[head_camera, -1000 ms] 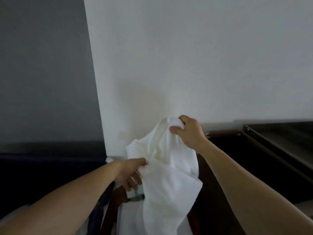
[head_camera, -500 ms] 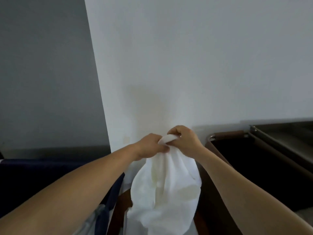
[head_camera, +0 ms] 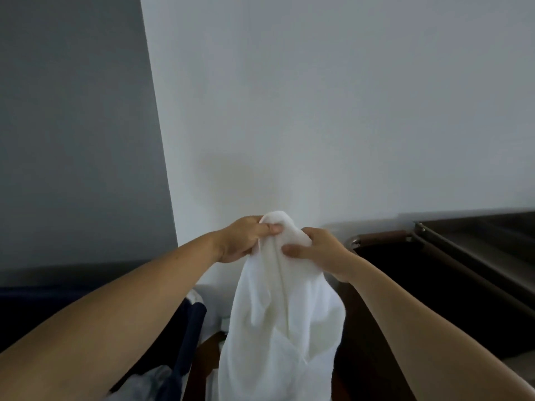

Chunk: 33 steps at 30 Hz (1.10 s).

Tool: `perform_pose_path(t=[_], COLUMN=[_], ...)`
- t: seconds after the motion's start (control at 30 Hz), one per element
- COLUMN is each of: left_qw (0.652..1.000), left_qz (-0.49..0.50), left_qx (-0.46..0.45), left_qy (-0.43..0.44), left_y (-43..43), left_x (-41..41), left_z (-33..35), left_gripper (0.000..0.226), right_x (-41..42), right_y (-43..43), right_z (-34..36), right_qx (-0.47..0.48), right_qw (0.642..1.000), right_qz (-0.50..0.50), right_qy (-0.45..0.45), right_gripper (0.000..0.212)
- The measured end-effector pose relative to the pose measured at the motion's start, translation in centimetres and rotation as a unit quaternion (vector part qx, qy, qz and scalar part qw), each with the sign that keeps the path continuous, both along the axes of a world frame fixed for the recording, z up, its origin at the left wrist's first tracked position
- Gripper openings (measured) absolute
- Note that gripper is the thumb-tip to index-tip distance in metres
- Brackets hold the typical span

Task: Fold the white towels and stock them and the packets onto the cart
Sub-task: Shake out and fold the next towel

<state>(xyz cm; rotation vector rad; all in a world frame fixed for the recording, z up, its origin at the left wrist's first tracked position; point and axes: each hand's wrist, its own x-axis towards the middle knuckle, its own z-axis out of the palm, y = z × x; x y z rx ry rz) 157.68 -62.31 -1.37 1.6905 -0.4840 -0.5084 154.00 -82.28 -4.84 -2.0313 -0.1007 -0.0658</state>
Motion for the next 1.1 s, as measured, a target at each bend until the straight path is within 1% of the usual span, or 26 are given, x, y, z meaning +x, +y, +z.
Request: perform_pose_path(t=[0.1, 0.13, 0.2, 0.27, 0.3, 0.33, 0.37, 0.43, 0.5, 0.57, 0.67, 0.73, 0.83, 0.87, 0.93, 0.97, 1.0, 1.03, 1.1], left_qw=[0.997, 0.993, 0.989, 0.991, 0.992, 0.994, 0.996, 0.995, 0.989, 0.987, 0.988, 0.988, 0.983, 0.983, 0.978, 0.971, 0.964, 0.958, 0.94], left_qz=[0.08, 0.114, 0.144, 0.128, 0.118, 0.097, 0.065, -0.021, -0.061, -0.061, -0.036, 0.007, 0.1, 0.138, 0.194, 0.203, 0.197, 0.177, 0.118], left_qx=[-0.015, -0.014, -0.011, -0.031, -0.043, -0.054, -0.065, -0.079, -0.095, -0.111, -0.128, -0.141, -0.146, -0.117, -0.002, 0.058, 0.118, 0.176, 0.292], left_qy=[-0.009, -0.016, -0.022, -0.029, -0.027, -0.016, 0.003, 0.054, 0.095, 0.098, 0.076, 0.06, 0.04, 0.013, -0.076, -0.114, -0.136, -0.143, -0.129], left_y=[1.2, 1.6, 2.3, 2.1, 1.8, 1.4, 1.0, 0.4, 0.0, -0.4, -0.6, 0.0, 1.0, 1.2, 1.8, 2.2, 2.9, 3.7, 5.2], left_x=[0.2, 0.1, 0.0, -0.6, -1.1, -1.6, -2.1, -2.5, -2.9, -3.2, -3.4, -3.2, -2.7, -2.4, -1.5, -0.9, -0.3, 0.4, 1.0], left_z=[-0.3, -0.2, -0.1, 0.5, 0.9, 1.3, 1.7, 2.2, 2.7, 2.9, 2.9, 2.7, 2.4, 2.3, 1.9, 1.5, 1.0, 0.4, -0.8], left_gripper=[0.026, 0.028, 0.028, 0.022, 0.02, 0.02, 0.026, 0.049, 0.057, 0.057, 0.054, 0.052, 0.048, 0.043, 0.029, 0.025, 0.024, 0.022, 0.012], right_x=[-0.2, -0.3, -0.6, -1.1, -1.2, -1.2, -1.3, -1.5, -1.7, -1.8, -1.5, -1.5, -1.7, -1.7, -1.5, -1.3, -1.2, -1.2, -1.4], right_y=[-0.6, -0.9, -1.4, -1.2, -0.9, -0.7, -0.5, 0.1, 0.8, 1.4, 1.0, 0.0, -1.5, -1.7, -2.1, -2.4, -2.7, -3.0, -3.6], right_z=[-1.0, -1.3, -1.9, -1.8, -1.6, -1.5, -1.3, -0.7, -0.6, -0.8, -1.4, -1.7, -2.3, -2.3, -2.2, -2.0, -1.7, -1.3, -0.5], right_qx=[0.051, 0.077, 0.09, 0.054, 0.04, 0.027, 0.013, -0.025, -0.048, -0.05, -0.048, -0.051, -0.059, -0.074, -0.119, -0.126, -0.111, -0.077, 0.004], right_qw=[0.998, 0.996, 0.995, 0.998, 0.998, 0.997, 0.994, 0.988, 0.982, 0.98, 0.984, 0.988, 0.99, 0.99, 0.991, 0.991, 0.993, 0.995, 0.998], right_qz=[-0.031, -0.035, -0.03, 0.0, 0.029, 0.058, 0.087, 0.135, 0.157, 0.164, 0.137, 0.108, 0.076, 0.062, 0.009, -0.02, -0.042, -0.056, -0.065], right_qy=[-0.005, 0.001, 0.013, 0.027, 0.035, 0.045, 0.057, 0.074, 0.089, 0.099, 0.107, 0.095, 0.099, 0.098, 0.065, 0.043, 0.026, 0.015, 0.011], right_gripper=[0.031, 0.036, 0.057, 0.083, 0.091, 0.095, 0.093, 0.082, 0.07, 0.061, 0.054, 0.047, 0.039, 0.037, 0.033, 0.03, 0.027, 0.025, 0.026])
